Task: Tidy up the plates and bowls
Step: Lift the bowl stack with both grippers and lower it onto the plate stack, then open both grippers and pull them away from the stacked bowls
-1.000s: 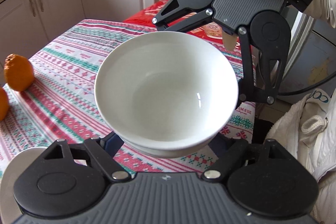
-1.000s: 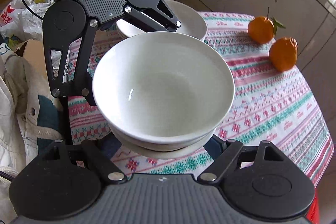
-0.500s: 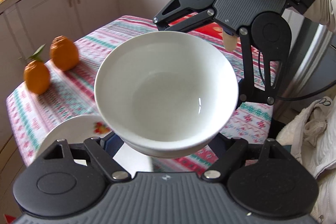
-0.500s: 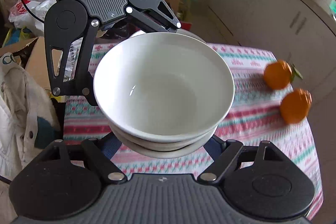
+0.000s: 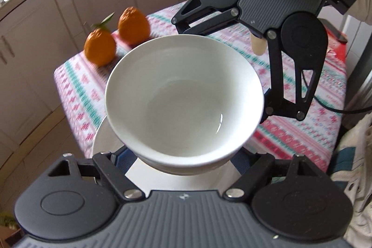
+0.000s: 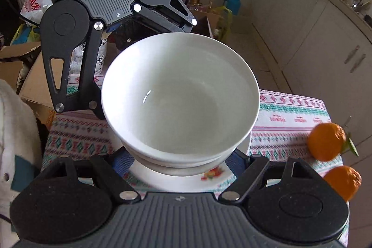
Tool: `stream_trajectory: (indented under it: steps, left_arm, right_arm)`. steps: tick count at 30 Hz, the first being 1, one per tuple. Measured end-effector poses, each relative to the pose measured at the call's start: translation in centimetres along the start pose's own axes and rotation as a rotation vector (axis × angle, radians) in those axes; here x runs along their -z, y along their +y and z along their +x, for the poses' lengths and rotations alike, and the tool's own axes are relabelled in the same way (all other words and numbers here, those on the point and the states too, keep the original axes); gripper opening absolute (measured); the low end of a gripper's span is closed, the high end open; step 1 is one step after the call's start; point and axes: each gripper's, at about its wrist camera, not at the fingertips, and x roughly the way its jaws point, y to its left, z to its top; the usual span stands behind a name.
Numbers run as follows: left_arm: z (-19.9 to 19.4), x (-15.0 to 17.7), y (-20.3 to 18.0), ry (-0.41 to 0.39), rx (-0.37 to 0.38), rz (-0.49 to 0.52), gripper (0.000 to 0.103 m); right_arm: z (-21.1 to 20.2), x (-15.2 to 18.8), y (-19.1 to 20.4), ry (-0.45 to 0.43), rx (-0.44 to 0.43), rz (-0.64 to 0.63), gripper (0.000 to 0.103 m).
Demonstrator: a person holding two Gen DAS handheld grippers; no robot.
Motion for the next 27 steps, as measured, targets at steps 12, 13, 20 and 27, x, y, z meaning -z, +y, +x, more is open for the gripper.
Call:
stream_trajectory:
  steps: [12, 13, 20, 27]
  left_arm:
    - [1.3, 0.7, 1.6, 0.030, -0.005, -0.056, 0.085]
    - [1.4, 0.8, 1.7, 0.031, -0.002, -0.060, 0.085]
    - [1.6, 0.9, 2.2, 0.017, 0.010, -0.084, 0.085]
    - [1.4, 1.1, 1.5, -0.003, -0.034, -0.062, 0.088]
  right_arm:
    - [2.6, -0.3, -1.5, 0.000, -0.025, 0.033, 0.087]
    - [2.7, -0.3, -1.5, 0.002, -0.026, 0.035, 0.087]
    - [2.6, 0.0, -1.9, -0.008, -0.035, 0.064, 0.087]
    - [2.5, 0.2, -1.7, -0.007, -0.013, 0.086, 0.089]
